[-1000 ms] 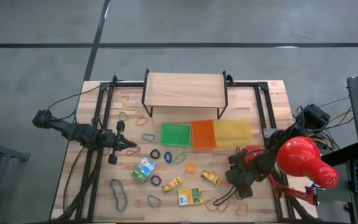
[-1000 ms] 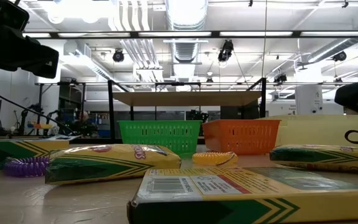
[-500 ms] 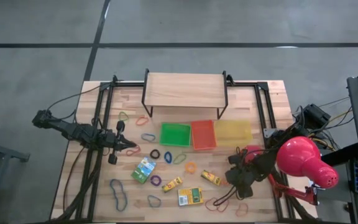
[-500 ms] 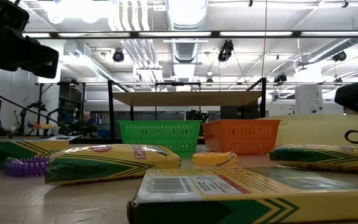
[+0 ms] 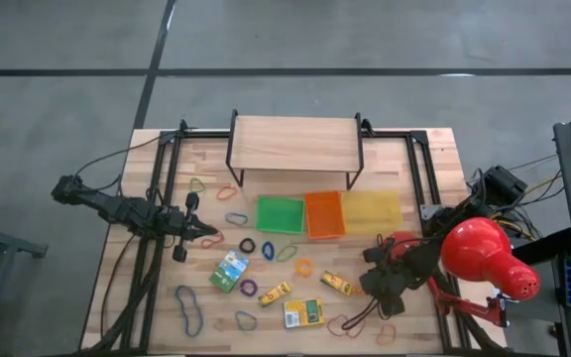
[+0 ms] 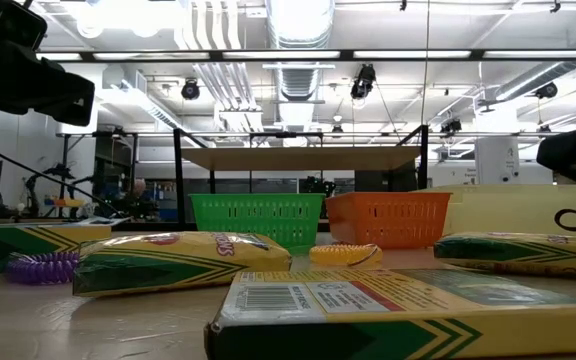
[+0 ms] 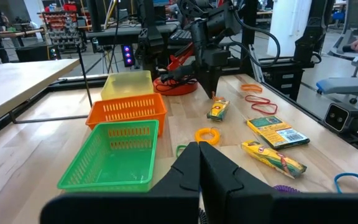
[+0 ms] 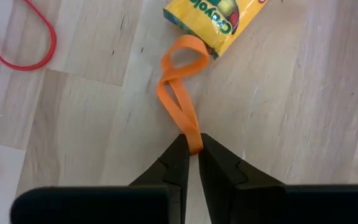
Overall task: Pick & Place Office Desk Supplies
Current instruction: Put the middle orange rubber band into the yellow bin
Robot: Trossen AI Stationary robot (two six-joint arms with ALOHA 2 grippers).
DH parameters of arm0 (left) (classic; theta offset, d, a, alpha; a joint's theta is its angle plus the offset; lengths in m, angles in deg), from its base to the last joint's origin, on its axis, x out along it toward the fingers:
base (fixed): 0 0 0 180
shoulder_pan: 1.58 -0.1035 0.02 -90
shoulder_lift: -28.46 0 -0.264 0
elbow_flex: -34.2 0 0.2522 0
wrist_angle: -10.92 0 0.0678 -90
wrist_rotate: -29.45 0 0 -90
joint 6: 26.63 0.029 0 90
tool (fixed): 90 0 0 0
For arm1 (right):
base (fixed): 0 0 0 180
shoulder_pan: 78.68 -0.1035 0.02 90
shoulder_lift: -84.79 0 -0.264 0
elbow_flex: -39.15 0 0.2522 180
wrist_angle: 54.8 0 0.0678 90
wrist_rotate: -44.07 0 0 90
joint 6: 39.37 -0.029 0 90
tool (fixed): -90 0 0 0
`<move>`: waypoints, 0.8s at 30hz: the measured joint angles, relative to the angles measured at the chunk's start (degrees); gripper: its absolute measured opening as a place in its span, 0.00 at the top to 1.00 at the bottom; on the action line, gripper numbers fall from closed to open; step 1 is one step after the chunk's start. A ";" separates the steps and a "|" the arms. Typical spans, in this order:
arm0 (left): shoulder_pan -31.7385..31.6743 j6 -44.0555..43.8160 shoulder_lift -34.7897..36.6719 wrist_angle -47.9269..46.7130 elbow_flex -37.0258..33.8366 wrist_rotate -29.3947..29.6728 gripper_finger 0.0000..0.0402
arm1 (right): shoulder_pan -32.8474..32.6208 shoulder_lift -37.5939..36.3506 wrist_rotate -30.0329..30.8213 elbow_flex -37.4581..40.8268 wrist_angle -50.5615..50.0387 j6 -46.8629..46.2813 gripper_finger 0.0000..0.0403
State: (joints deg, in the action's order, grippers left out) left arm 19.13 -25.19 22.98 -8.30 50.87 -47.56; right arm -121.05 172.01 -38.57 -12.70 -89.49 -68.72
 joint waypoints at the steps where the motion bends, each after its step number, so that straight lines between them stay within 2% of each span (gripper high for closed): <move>1: 0.00 0.00 0.00 -0.01 0.01 0.00 1.00 | 0.00 0.00 0.01 0.00 0.00 -0.06 0.93; 16: 0.00 0.01 0.00 0.00 0.01 0.01 1.00 | -0.02 -2.35 -0.31 -0.28 -0.30 -0.78 0.93; 24: 0.00 0.01 0.00 -0.02 0.02 -0.01 1.00 | 0.00 -8.88 0.17 -2.68 -6.85 -9.97 0.93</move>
State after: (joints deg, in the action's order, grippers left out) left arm 19.13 -25.18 22.98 -8.32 50.90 -47.58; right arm -121.05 163.13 -38.40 -15.38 -96.35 -78.69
